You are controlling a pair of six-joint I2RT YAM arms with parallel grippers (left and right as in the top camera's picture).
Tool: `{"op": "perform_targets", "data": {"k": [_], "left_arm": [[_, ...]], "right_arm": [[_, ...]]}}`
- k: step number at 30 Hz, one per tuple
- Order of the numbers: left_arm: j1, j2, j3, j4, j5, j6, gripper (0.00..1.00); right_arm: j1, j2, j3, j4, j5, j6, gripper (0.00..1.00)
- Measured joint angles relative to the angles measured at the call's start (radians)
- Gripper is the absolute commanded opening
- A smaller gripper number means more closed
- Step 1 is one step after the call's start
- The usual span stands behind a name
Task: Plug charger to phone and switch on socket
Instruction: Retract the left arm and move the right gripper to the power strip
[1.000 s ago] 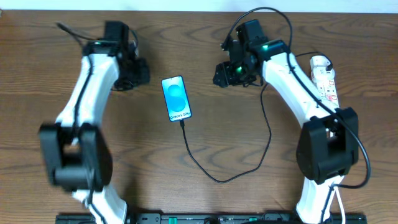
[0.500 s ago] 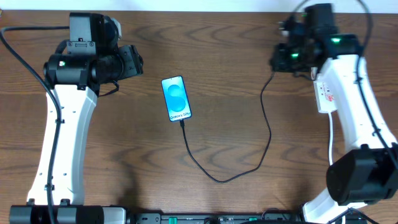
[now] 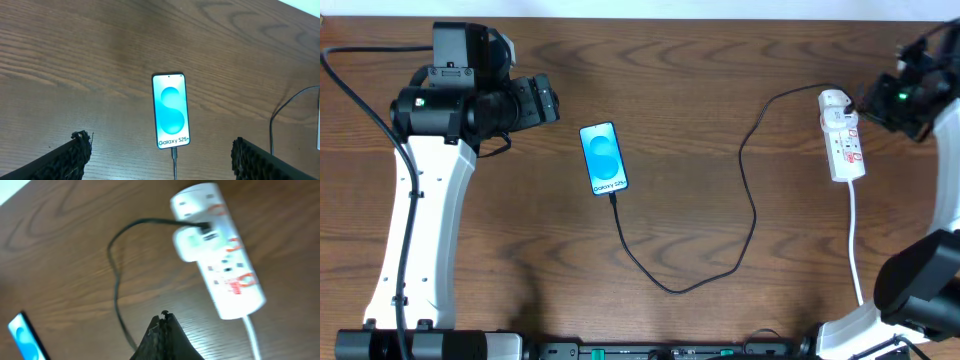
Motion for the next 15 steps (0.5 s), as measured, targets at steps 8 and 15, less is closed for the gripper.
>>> {"op": "perform_targets", "data": {"k": [8,15], "left_arm": [[0.000,0.000,0.000,0.000,-0.001,0.000,0.92],[0.000,0.000,0.000,0.000,-0.001,0.000,0.92]], "right_arm": [[-0.099,0.051,-0.019,0.050,-0.017,0.001,0.01],[-0.158,0.149,-0.037,0.093,-0.058,0.002,0.01]]}}
